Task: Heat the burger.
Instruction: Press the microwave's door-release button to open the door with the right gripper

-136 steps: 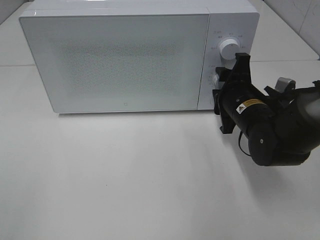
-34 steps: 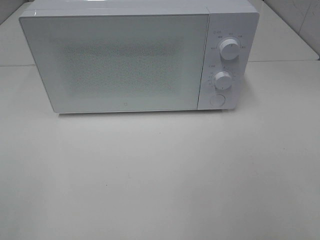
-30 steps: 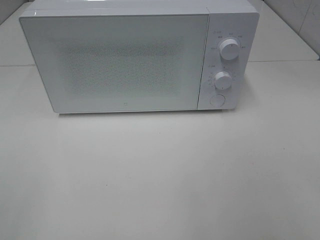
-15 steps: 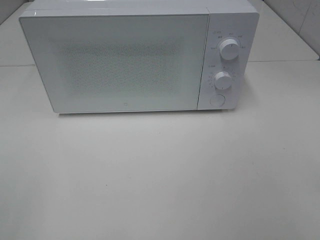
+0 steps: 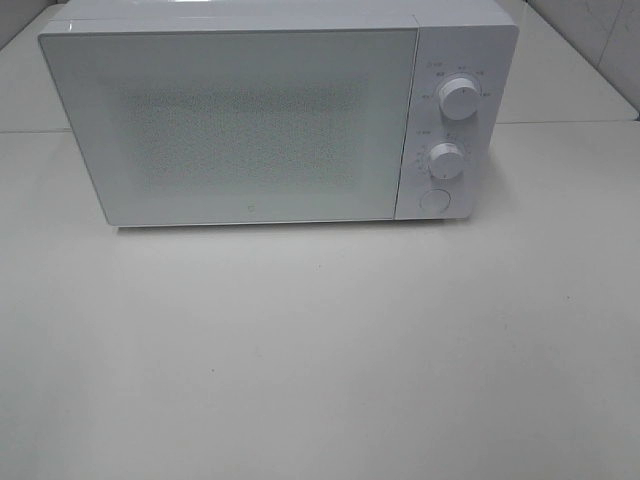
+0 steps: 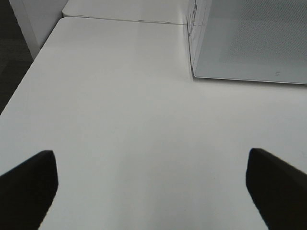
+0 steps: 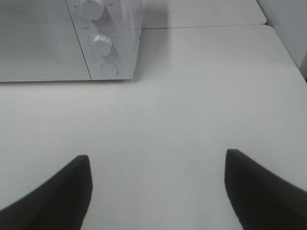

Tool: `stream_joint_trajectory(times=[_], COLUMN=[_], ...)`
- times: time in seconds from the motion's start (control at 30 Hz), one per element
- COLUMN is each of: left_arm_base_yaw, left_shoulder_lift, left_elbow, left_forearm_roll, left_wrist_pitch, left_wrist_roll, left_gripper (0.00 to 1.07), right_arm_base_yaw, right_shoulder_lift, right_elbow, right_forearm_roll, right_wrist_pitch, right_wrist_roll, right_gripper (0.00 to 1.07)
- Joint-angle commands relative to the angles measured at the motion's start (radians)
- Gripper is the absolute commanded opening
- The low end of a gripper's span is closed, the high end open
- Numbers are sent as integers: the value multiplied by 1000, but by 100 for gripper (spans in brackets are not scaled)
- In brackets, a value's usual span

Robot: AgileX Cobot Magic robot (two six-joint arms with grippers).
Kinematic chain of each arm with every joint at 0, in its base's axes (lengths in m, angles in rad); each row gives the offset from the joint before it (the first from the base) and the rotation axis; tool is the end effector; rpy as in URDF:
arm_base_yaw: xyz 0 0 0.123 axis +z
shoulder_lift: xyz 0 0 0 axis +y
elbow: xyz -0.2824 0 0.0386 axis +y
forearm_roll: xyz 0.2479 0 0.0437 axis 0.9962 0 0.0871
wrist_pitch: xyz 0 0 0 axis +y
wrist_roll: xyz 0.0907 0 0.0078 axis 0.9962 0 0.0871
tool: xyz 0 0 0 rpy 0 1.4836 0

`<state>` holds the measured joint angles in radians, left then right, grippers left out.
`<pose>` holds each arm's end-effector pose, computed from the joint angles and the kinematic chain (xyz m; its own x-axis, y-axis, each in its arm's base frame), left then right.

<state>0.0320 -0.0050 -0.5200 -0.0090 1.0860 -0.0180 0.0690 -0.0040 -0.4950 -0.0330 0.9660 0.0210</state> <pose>-0.0090 -0.0010 0.2806 -0.4554 -0.0368 -0.8895 -0.0350 0.9991 -0.0234 -0.0011 -0.0026 0.2836 -0.3697 -0.0233 -0.9289 -0.0429 0.9990 -0.0080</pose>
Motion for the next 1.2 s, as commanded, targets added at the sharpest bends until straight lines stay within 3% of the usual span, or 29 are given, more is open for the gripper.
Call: stream_joint_trajectory(times=[0.03, 1.03, 1.2], left_arm_base_yaw=[-1, -1, -1], left_shoulder_lift=[-9, -9, -9], left_elbow=[3, 3, 3], left_forearm_roll=[-2, -2, -2], left_wrist_pitch=[-15, -15, -15], left_wrist_roll=[-1, -1, -1], left_gripper=[102, 102, 102], right_arm_base_yaw=[-2, -2, -2], right_shoulder_lift=[-26, -25, 46], right_elbow=[0, -6, -55], right_forearm_roll=[-15, -47, -57], right_wrist_pitch=[-5, -8, -152], right_wrist_roll=[-7, 27, 31], right_gripper=[76, 76, 76])
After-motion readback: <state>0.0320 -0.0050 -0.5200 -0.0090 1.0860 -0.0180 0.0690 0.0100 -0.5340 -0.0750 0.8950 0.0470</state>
